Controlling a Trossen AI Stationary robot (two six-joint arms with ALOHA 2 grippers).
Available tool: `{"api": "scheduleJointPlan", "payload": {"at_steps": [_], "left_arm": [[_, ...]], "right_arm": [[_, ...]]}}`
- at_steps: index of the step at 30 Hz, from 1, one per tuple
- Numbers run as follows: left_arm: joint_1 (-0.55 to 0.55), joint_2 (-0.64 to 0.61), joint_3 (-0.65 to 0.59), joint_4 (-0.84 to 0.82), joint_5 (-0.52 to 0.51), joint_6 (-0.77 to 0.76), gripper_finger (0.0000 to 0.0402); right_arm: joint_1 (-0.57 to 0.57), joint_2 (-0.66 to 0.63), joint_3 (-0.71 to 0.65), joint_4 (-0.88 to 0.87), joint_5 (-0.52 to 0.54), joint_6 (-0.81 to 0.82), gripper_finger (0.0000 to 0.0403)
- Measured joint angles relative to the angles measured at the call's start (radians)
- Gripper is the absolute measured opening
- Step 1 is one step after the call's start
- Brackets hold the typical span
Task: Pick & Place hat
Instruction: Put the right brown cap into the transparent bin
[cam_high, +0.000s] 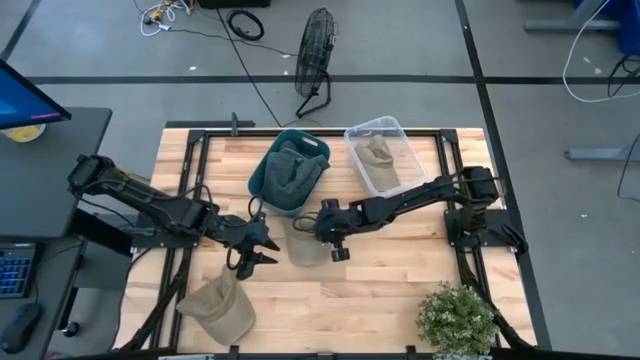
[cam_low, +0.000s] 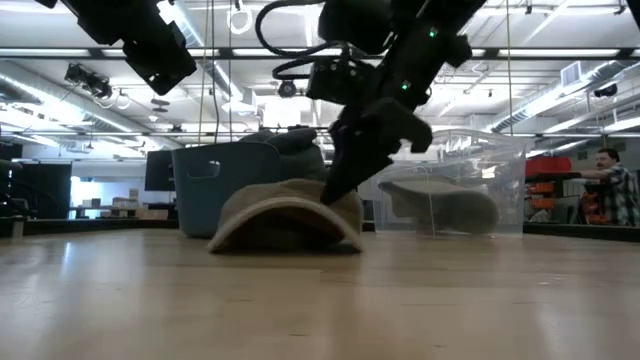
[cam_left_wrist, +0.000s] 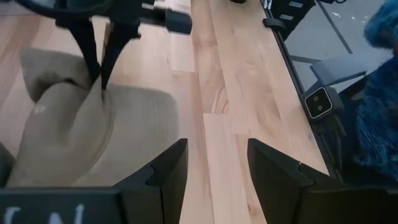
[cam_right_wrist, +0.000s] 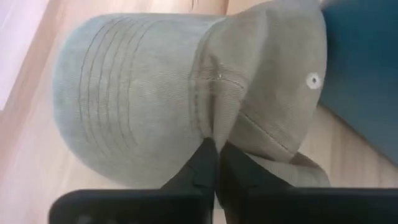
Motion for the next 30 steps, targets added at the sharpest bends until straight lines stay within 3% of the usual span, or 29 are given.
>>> {"api": "scheduleJointPlan", "payload": {"at_steps": [8,21,30], "left_arm": [[0.001,0.000,0.000,0.000,0.000,0.000,0.0171],[0.001,0.000,0.000,-0.001,0.000,0.001,0.0171],[0.001,0.000,0.000,-0.001,0.000,0.002,0.0172]], "right_arm": [[0.000,-0.130,0.067,-0.194,0.018,0.011,0.0006],[-0.011,-0.521,0.166,-0.624,0.517,0.003,0.0002],[-0.147,-0.677,0.135,-0.754,0.558,-0.118,0.0001]]}}
